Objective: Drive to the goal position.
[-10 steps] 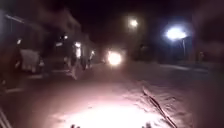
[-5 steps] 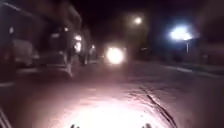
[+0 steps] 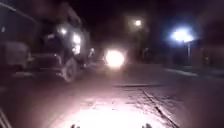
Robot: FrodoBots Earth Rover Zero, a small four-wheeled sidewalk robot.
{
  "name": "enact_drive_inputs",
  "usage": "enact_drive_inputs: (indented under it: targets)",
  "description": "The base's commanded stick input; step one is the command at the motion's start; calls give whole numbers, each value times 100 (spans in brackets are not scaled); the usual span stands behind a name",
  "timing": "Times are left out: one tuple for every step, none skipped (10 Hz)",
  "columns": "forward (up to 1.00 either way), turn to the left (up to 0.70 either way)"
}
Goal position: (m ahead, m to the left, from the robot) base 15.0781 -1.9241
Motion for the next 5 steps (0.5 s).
enact_drive_inputs:
  targets:
    - [70, 0]
    - [70, 0]
    - [70, 0]
    - [70, 0]
    - [70, 0]
